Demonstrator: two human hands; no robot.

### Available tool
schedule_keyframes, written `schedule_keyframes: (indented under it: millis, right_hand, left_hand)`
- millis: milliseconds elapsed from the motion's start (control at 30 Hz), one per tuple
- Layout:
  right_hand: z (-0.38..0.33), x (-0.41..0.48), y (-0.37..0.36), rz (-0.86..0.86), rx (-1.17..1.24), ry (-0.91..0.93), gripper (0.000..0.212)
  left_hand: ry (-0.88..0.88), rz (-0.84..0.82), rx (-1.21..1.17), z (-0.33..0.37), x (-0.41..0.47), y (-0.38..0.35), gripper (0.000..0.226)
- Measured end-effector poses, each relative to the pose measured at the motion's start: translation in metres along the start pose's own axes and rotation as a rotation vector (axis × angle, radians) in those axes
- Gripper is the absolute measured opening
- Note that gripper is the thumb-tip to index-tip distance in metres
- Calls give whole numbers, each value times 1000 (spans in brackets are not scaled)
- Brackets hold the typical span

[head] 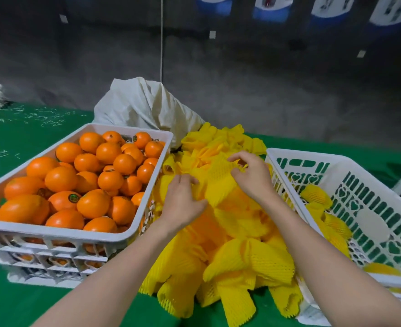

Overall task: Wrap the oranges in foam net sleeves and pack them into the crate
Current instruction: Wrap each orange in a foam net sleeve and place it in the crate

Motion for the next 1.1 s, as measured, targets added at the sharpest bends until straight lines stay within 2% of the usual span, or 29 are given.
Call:
schedule_keyframes:
  millis: [67,167,233,300,367,400,467,533,567,600,700,733,767,833,867,933,1033,1100]
  right_hand:
    - [-6,3,8,46,17,19,19]
    - [-16,8,16,76,96,51,17]
    - [-22,11,15,-1,103,47,14]
    - [-25,10,7,-86,-17,58,24]
    - [-35,9,-3,-14,-201,164,35]
    - [-41,8,-6,48,-271,245,31]
    - [-54,10,-18,113,-349,365,20]
    - [-58,19,-24,127,-379,387,15]
    - [-56,24,-24,136,-348,366,13]
    - [-54,29,-24,149,-273,323,13]
    - [-49,37,-31,135,105,170,11]
    - [-50,38,-38,95,207,126,8]
    - [-51,37,-46,53,283,90,7]
    - [-53,34,-63,-18,372,63,7]
    - [-55,33,-69,-41,387,69,8]
    - [-58,34,-78,-63,384,93,9]
    - [-61,38,-83,-76,385,108,7]
    - [-63,40,-84,-85,414,104,9]
  left_hand:
    - [-48,20,-300,13,4,10,54]
    - [67,-168,-613,24,16,21,57]
    - [28,-208,-534,27,19,27,36]
    - [-62,-97,-446,30,16,30,8]
    - [-57,-48,-413,28,10,32,13]
    - [-17,-103,-435,27,9,32,14]
    - [112,-263,-409,19,8,35,31]
    - [147,-378,-372,7,13,42,40]
    - [122,-362,-399,-1,17,51,38]
    - [97,-274,-416,-10,23,63,37]
    - [108,158,-206,-48,52,107,38]
    - [145,211,-55,-64,64,119,32]
    - [217,177,124,-79,74,128,28]
    - [401,-20,472,-109,85,133,42]
    - [432,-84,589,-123,88,130,46]
    - [369,-46,698,-142,92,120,45]
    - [264,142,632,-155,94,115,29]
    - [222,176,642,-159,96,113,34]
Point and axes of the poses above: each hand's wrist, its own x-axis towards the middle knuckle, its own y-axis out of the back of the hand, z = x × y, the point moved 2 cm from there along x, towards the middle knuckle, and after that the axes turned 9 degrees about y, right-handed, at the moved point
